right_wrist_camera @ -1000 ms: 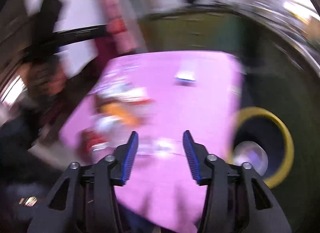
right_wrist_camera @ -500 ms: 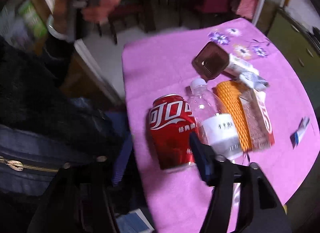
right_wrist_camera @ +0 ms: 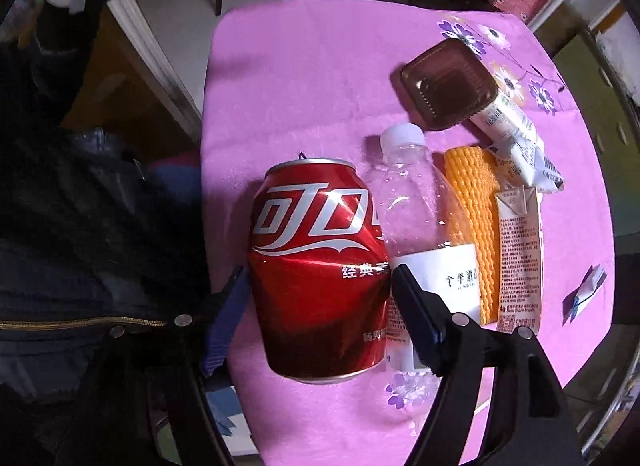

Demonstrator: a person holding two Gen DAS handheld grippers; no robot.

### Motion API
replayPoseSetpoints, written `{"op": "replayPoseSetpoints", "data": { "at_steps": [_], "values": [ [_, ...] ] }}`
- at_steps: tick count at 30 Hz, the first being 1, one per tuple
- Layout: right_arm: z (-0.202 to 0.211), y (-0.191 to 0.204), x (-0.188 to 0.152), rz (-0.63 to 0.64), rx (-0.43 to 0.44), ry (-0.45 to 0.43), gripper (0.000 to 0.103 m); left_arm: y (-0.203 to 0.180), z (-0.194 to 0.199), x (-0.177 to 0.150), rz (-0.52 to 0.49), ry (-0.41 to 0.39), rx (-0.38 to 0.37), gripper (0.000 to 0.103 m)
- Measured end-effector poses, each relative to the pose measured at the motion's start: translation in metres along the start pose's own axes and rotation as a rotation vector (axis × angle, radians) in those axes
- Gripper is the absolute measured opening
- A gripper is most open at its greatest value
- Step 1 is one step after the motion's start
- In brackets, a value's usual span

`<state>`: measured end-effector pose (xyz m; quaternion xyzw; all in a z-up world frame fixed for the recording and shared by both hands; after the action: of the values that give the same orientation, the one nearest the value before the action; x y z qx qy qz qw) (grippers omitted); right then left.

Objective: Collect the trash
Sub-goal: 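Grasp the red cola can with the right gripper and lift it, then drop the cola can into the yellow bin by opening the right gripper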

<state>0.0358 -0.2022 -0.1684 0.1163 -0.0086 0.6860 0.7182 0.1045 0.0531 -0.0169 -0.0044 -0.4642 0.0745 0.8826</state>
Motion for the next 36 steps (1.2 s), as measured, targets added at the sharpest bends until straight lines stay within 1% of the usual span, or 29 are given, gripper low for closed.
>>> {"op": "replayPoseSetpoints", "data": {
  "at_steps": [6,8,13,16,21,25,28,30,32,33,34,36],
  "values": [
    [-0.017,-0.003,0.003,0.001,0.019,0.031,0.072,-0.006,-0.007,-0.006,-0.014,0.021,-0.011,0.096],
    [-0.022,-0.006,0.004,-0.005,0.032,0.034,0.069,-0.010,-0.009,-0.008,-0.022,0.026,-0.014,0.096],
    [-0.019,-0.009,0.008,-0.028,0.062,-0.012,0.069,-0.015,-0.010,-0.010,-0.041,0.028,-0.014,0.096],
    [-0.010,-0.011,0.011,-0.046,0.091,-0.060,0.069,-0.018,-0.011,-0.010,-0.052,0.027,-0.006,0.096],
    [0.016,-0.002,0.019,-0.078,0.161,-0.169,0.069,-0.019,-0.011,-0.010,-0.055,0.025,-0.004,0.096],
    [0.053,-0.009,0.020,-0.117,0.187,-0.288,0.069,-0.021,-0.014,-0.010,-0.062,0.032,-0.004,0.096],
    [0.092,-0.021,0.005,-0.181,0.160,-0.387,0.069,-0.026,-0.016,-0.010,-0.074,0.036,-0.016,0.096],
    [0.117,-0.041,-0.011,-0.249,0.114,-0.446,0.069,-0.031,-0.018,-0.011,-0.085,0.040,-0.024,0.096],
    [0.144,-0.067,-0.045,-0.360,0.043,-0.494,0.069,-0.038,-0.020,-0.012,-0.096,0.044,-0.039,0.096],
    [0.151,-0.081,-0.056,-0.404,0.004,-0.503,0.069,-0.041,-0.021,-0.012,-0.099,0.045,-0.044,0.096],
    [0.162,-0.103,-0.084,-0.488,-0.072,-0.507,0.069,-0.044,-0.022,-0.012,-0.103,0.046,-0.049,0.096],
    [0.172,-0.131,-0.121,-0.600,-0.145,-0.507,0.069,-0.051,-0.025,-0.013,-0.115,0.048,-0.064,0.096]
  ]
}}
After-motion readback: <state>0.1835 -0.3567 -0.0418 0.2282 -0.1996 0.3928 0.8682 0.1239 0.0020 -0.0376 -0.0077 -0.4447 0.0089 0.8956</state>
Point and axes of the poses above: each gripper's, at about its wrist camera, not at the fingertips, and z roughly against the way its jaws point, y to its left, x to its top, the point moved 9 cm from there along -z, roughly the way its jaws point, and after that the axes turned 14 degrees about x, right-handed, at the moved point
